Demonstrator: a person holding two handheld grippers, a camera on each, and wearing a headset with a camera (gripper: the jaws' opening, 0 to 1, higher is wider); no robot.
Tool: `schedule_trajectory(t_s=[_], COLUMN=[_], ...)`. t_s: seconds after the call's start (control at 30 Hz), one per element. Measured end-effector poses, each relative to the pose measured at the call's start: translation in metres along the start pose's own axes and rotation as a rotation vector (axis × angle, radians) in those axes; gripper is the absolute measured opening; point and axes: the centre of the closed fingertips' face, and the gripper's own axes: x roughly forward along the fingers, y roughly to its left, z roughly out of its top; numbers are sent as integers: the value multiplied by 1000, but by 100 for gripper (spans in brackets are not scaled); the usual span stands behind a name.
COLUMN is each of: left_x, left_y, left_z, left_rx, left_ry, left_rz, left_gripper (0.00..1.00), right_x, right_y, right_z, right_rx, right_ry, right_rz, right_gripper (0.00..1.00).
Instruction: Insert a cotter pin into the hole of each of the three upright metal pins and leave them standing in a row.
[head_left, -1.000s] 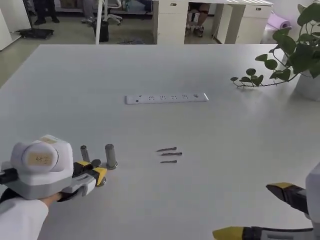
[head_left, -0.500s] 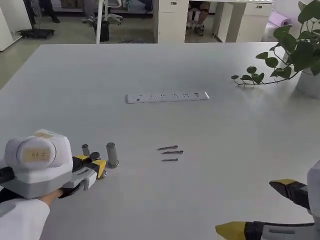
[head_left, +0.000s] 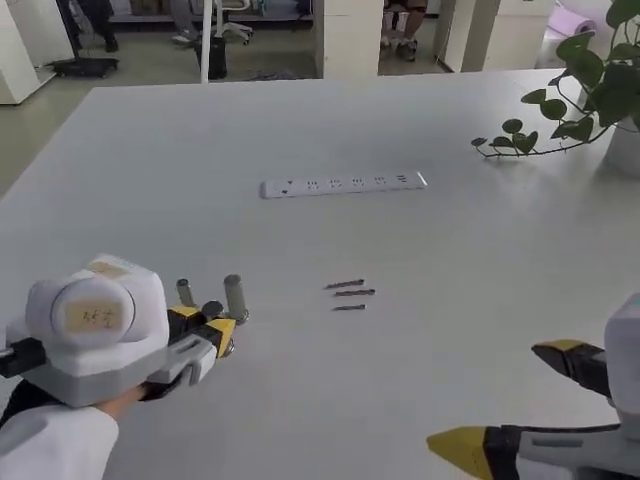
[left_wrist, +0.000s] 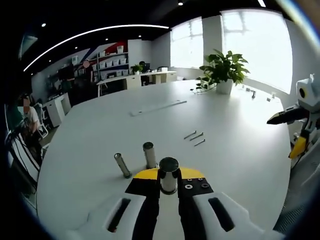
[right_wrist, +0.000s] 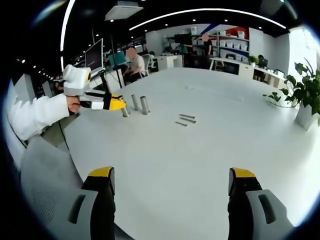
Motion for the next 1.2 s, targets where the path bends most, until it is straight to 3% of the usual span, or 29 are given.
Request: schedule_trajectory(t_s=[0.2,0.43,0.67,1.17,1.2], left_x=[1,9,17,31,31], left_y=[-28,-48,-56,-64,-64], left_z=[-2,-11,-18,-29,-29], left_rx=[8,12,-1,63,46], left_ry=[-7,5,19,35,34], left_rz=[-48,-79,-84,-105,-109], left_gripper=[11,11,11,11,11], right_x=[-1,-3,-3,-5,-5], right_y=[0,-1,1,-1,0], right_z=[1,2,-1,-4,-4], right_rx=[-2,-8,-4,4,3], right_ry=[-11,-21,-18,-13,-12], right_rz=[4,8,14,6,6], right_gripper=[93,93,92,92,92])
